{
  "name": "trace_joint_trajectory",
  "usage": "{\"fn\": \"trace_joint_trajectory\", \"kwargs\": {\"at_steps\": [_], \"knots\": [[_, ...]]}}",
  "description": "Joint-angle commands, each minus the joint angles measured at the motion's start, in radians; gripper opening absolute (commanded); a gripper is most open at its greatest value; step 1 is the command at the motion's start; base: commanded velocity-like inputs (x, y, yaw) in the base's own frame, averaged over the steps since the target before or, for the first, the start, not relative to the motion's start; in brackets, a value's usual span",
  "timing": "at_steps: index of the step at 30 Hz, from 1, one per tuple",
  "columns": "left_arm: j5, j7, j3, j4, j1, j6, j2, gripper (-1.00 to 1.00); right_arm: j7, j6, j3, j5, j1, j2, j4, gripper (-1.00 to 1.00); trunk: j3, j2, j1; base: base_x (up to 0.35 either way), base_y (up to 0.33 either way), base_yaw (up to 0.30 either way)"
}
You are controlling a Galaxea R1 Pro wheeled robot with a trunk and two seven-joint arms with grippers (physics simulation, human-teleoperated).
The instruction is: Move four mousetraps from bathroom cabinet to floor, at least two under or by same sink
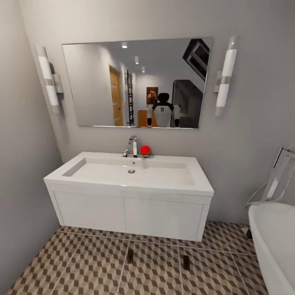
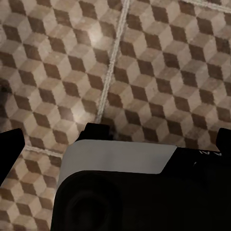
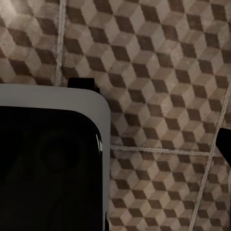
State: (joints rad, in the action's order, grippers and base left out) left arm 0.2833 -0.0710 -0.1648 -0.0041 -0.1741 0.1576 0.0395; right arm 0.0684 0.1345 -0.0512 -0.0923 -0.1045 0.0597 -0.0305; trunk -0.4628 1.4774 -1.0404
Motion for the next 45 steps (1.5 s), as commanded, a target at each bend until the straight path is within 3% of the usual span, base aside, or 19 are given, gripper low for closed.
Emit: {"fn": "trace_joint_trajectory", "kwargs": {"at_steps": [1,45], "knots": [[0.008,-0.003,-0.009,0.001,-0.001,0.003,0.0,1.0,0.004,0.005,-0.006,-0.01,-0.001,0.0,-0.003,1.0,-0.001,0.001,0.0,0.0,0.0,0.271],[0.009,-0.004,-0.009,0.001,-0.001,0.005,0.006,1.0,0.005,0.003,-0.005,-0.013,0.0,-0.002,-0.003,1.0,-0.001,0.001,0.0,0.0,0.0,0.287]]}}
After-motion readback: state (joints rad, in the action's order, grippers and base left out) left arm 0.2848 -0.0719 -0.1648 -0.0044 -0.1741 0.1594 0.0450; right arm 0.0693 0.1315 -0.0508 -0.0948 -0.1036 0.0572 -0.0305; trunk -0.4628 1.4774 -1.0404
